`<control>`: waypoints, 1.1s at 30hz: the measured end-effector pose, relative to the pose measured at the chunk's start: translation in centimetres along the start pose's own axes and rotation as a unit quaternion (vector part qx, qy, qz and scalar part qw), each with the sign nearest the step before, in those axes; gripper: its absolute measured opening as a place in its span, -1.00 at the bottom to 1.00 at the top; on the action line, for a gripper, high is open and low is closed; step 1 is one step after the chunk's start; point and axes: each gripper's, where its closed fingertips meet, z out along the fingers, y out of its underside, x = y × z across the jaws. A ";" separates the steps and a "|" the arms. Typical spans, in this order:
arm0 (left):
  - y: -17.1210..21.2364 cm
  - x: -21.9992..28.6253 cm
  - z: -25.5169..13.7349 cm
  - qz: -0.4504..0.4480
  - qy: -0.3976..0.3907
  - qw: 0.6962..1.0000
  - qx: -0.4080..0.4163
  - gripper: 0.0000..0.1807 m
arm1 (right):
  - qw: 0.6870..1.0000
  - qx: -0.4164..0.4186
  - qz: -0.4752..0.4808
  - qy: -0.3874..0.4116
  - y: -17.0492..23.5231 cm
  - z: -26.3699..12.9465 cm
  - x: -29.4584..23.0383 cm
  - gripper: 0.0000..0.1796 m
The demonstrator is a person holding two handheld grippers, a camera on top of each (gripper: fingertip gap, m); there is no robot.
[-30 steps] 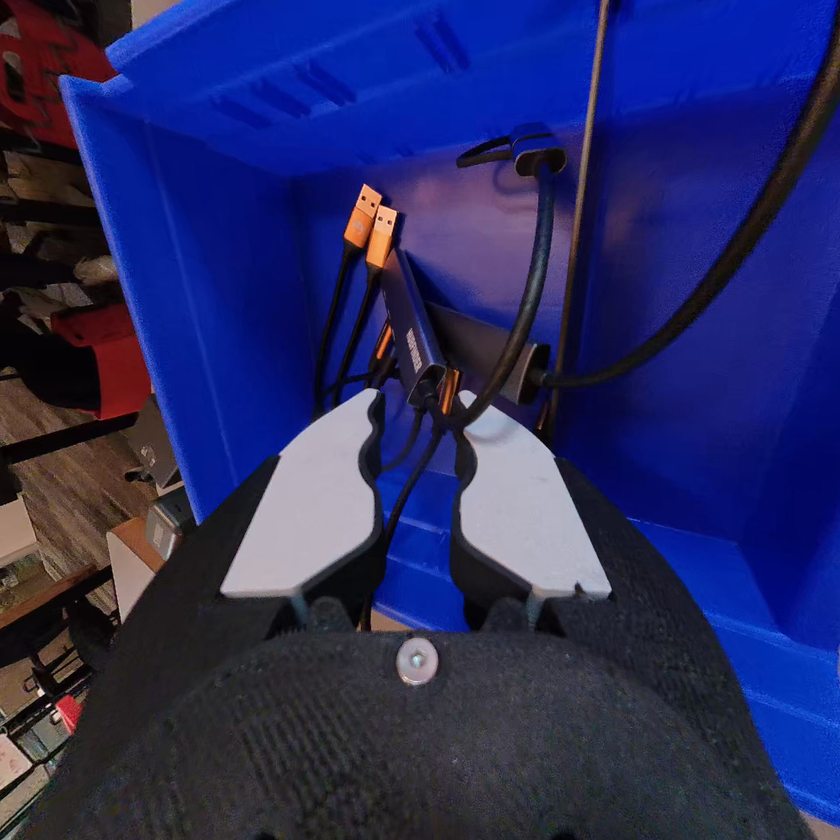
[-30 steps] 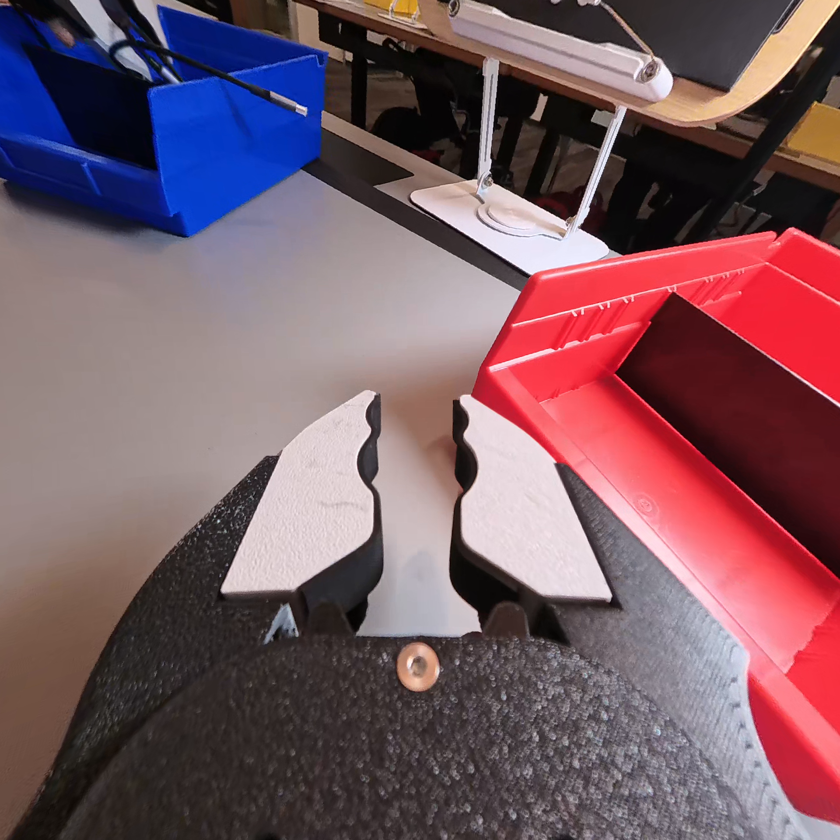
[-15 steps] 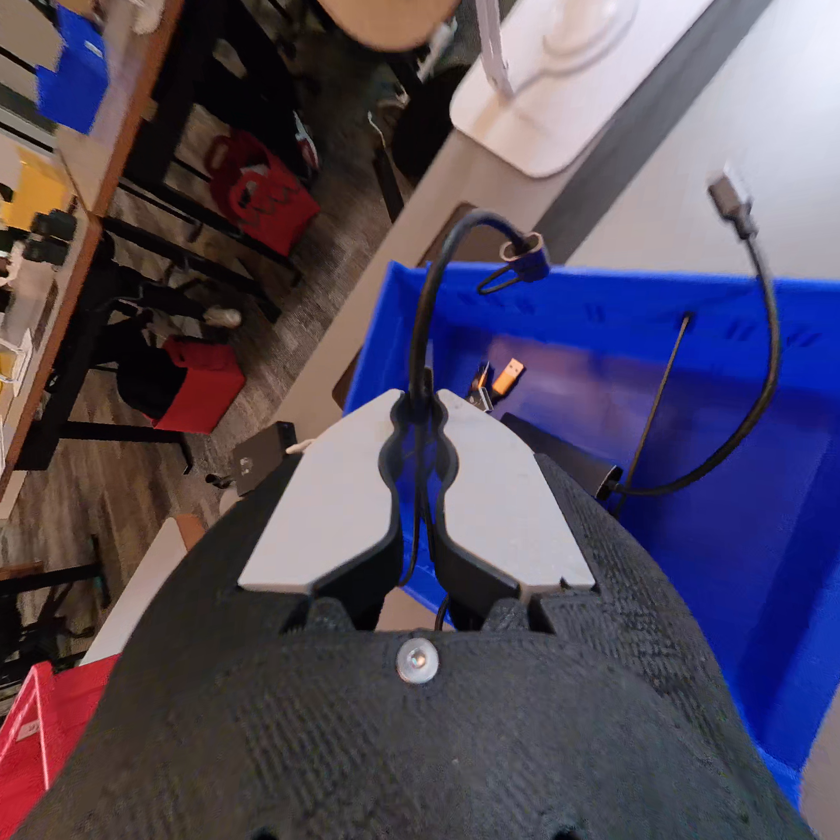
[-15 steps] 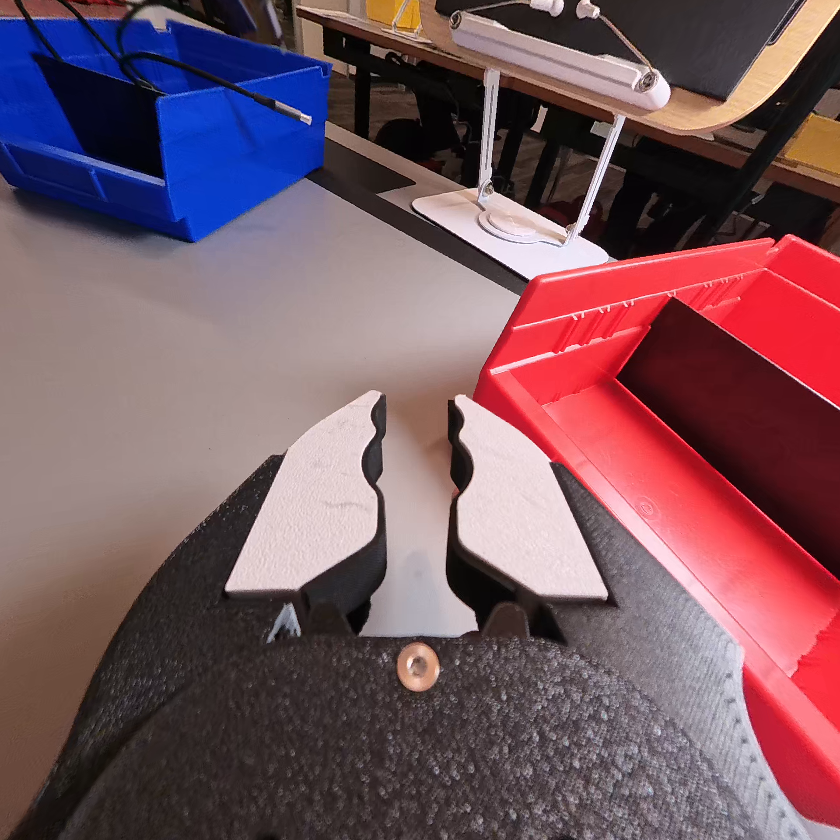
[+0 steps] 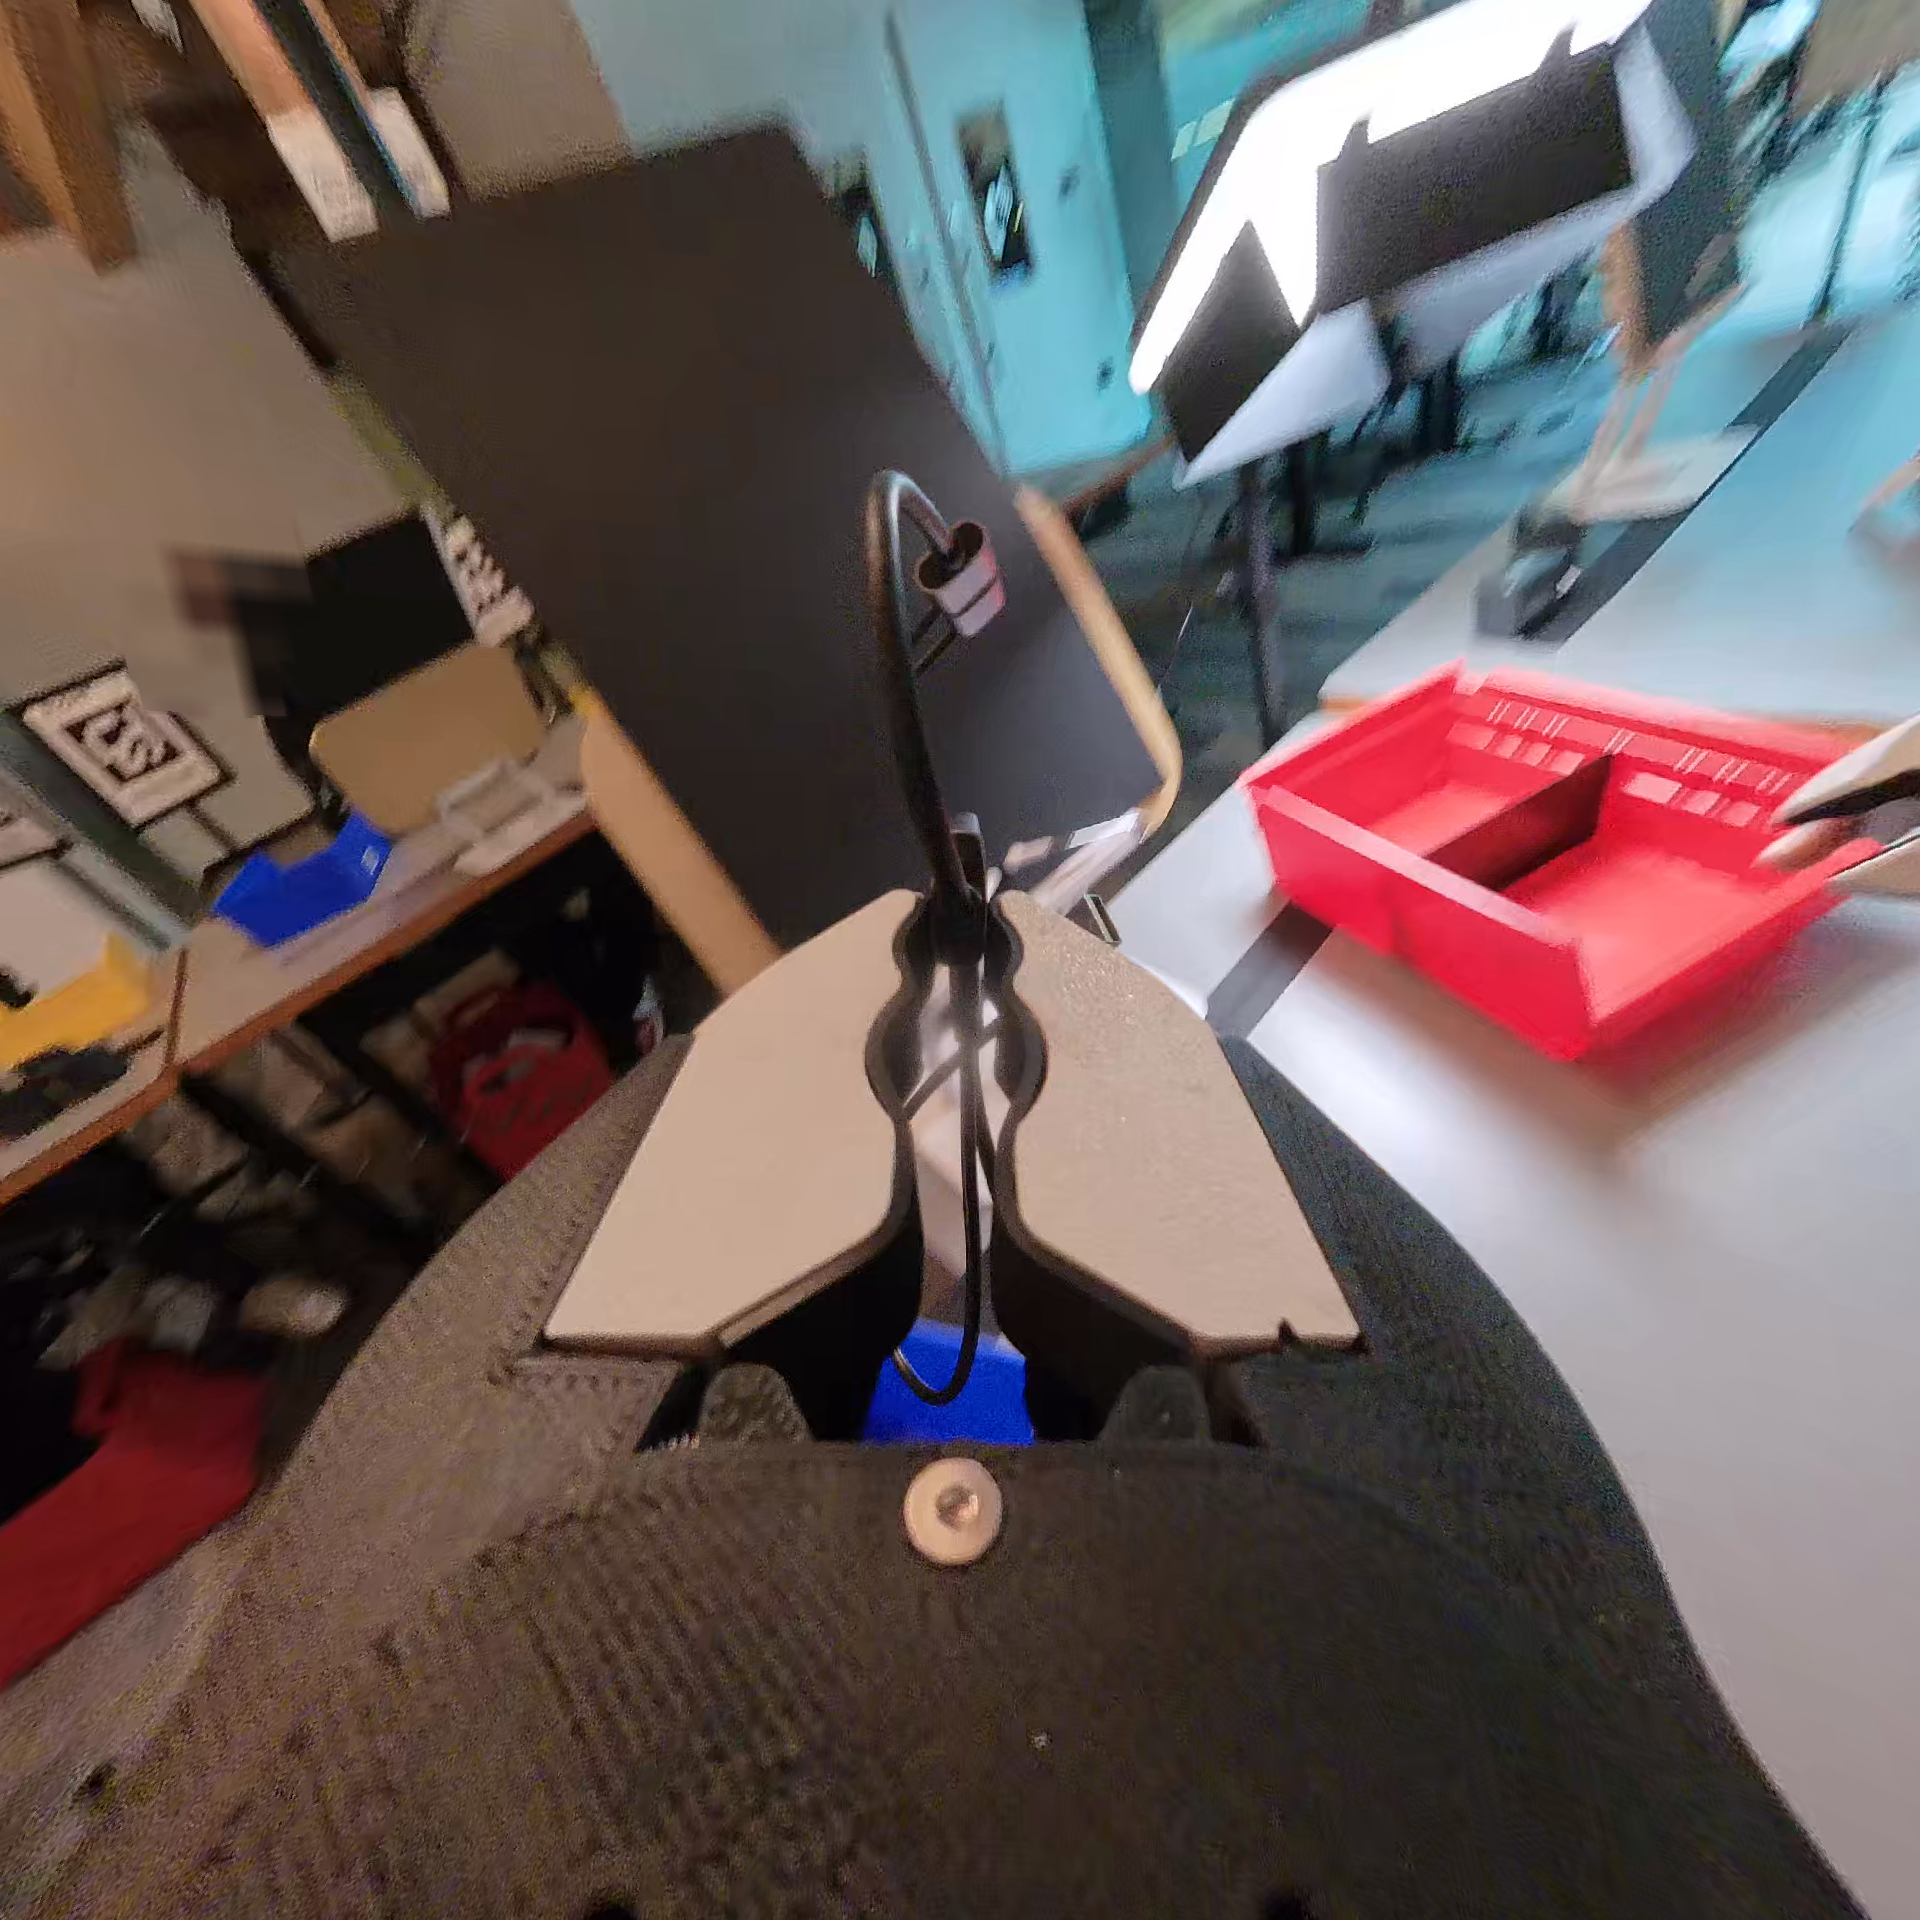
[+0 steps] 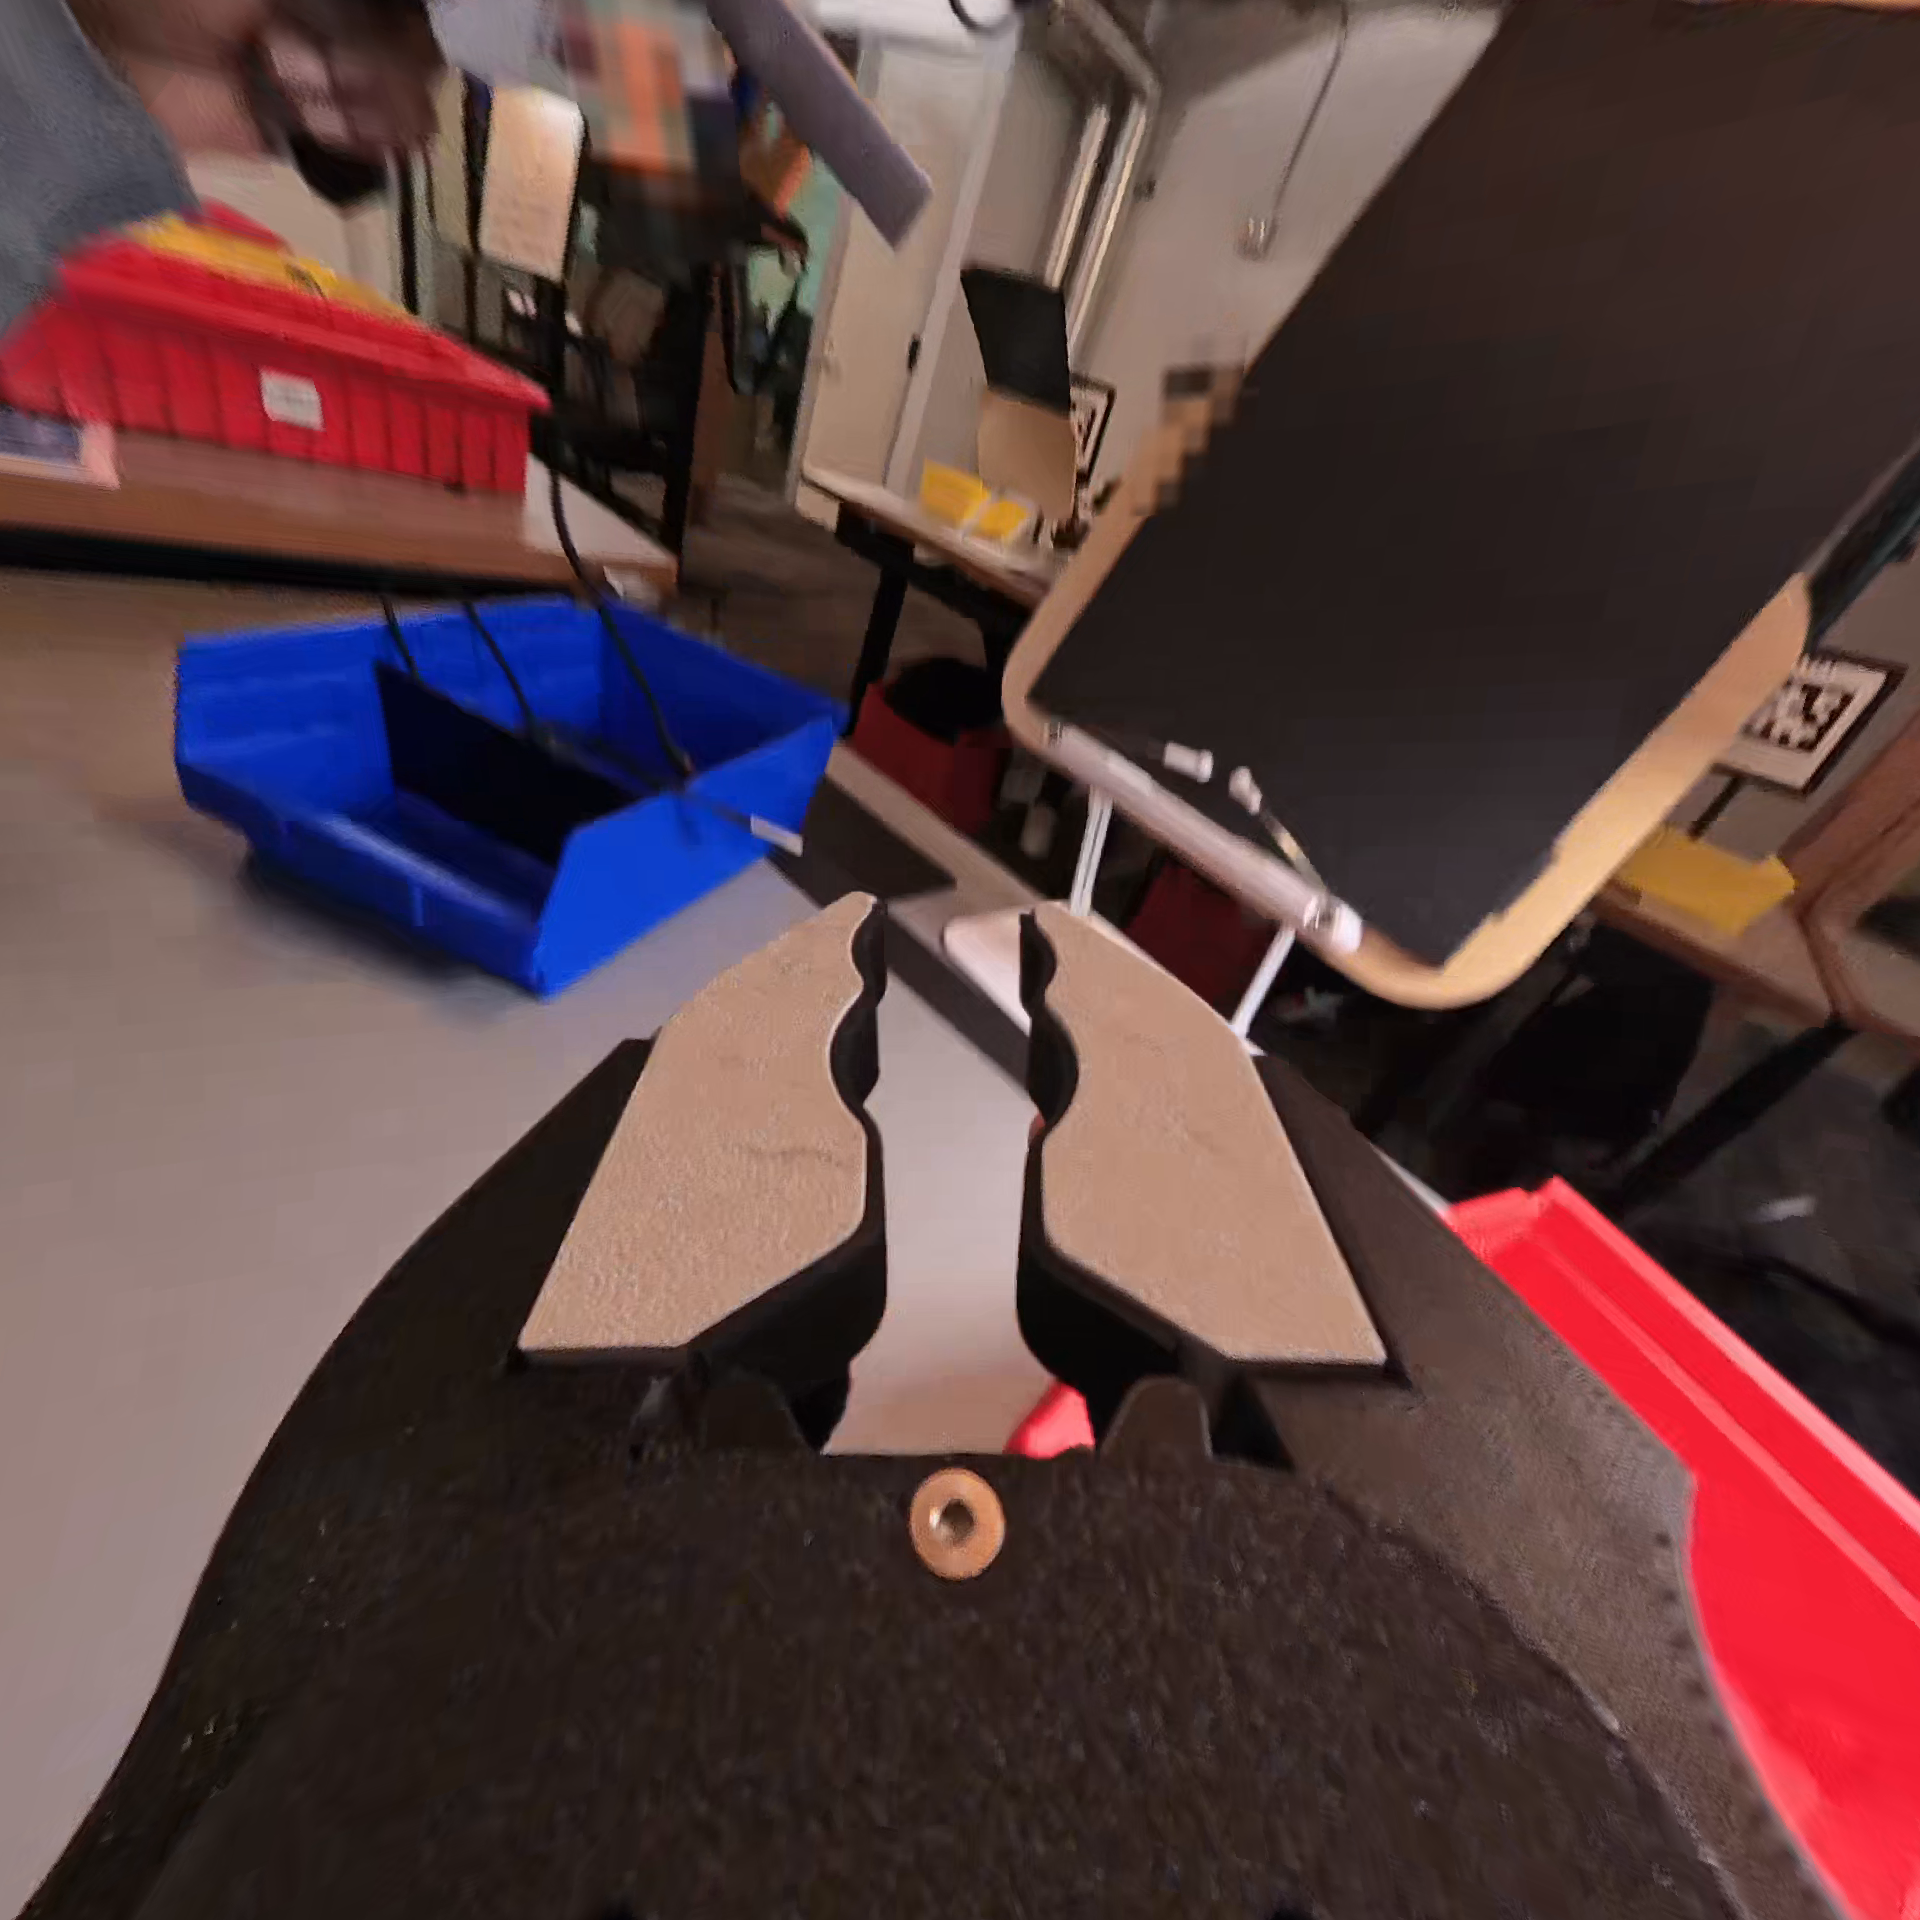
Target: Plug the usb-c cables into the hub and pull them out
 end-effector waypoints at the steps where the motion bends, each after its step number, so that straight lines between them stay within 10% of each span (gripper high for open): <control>1: -1.4 0.8 0.1 -0.007 0.007 1.000 0.028 -0.90 | 1.000 0.020 -0.002 -0.005 -2.1 0.4 0.1 -0.73; 10: -7.7 10.7 0.1 -0.099 0.181 0.960 0.188 -0.90 | 0.987 0.151 0.033 -0.047 -11.9 0.5 0.1 -0.70; 24: 3.6 25.0 4.6 0.043 0.330 0.942 -0.033 -0.90 | 0.956 -0.093 -0.159 -0.227 0.3 2.1 -6.1 -0.80; 33: 3.2 23.2 4.8 -0.114 0.375 0.920 0.015 -0.90 | 0.949 -0.063 -0.064 -0.302 1.3 2.3 -7.2 -0.77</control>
